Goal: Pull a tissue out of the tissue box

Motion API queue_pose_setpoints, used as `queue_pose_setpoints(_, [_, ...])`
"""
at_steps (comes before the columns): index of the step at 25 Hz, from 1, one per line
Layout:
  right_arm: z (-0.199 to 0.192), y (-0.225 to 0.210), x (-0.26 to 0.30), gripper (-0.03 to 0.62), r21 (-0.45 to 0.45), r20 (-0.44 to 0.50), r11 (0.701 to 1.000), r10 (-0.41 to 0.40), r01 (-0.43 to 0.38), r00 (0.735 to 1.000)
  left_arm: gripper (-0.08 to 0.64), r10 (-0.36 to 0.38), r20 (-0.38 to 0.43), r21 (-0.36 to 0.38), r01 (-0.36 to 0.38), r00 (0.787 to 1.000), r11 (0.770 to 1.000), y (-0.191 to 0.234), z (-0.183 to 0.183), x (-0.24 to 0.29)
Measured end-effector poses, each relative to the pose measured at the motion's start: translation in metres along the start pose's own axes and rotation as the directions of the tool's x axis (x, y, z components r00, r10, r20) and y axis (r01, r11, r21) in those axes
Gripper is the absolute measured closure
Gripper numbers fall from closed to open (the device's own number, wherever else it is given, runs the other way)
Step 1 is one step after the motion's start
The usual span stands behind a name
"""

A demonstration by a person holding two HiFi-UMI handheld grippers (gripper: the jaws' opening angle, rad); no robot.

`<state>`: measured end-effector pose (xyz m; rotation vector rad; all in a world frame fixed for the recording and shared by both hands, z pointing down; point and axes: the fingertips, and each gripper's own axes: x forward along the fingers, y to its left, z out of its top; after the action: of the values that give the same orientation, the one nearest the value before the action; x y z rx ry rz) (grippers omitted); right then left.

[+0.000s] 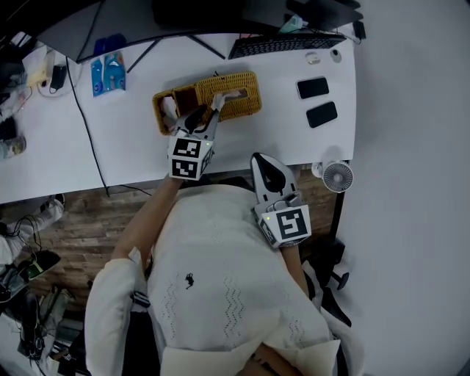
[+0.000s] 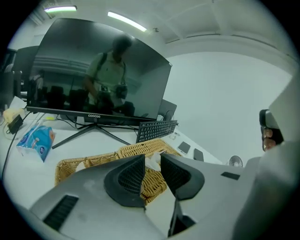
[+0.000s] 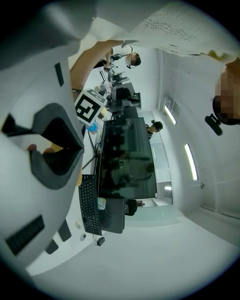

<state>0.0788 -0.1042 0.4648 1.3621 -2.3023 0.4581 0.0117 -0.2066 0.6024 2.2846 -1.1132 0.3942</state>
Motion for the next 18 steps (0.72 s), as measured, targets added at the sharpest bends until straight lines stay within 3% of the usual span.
queue_pose_setpoints(9, [-0.012, -0.008, -0.003, 0.591, 0.013, -0.028, 1.000, -0.027, 0.027, 0.999, 0.454, 0.006, -0.069, -0.106, -0.013, 0.998, 0.994, 0.006, -0.018, 0.020])
queue_pose_setpoints(18, [-0.022, -0.013, -0.012, 0.591, 0.017, -0.039, 0.998, -0.060, 0.061, 0.997, 0.489, 0.023, -0.113, -0.077, -0.032, 0.993, 0.996, 0.000, -0.024, 0.034])
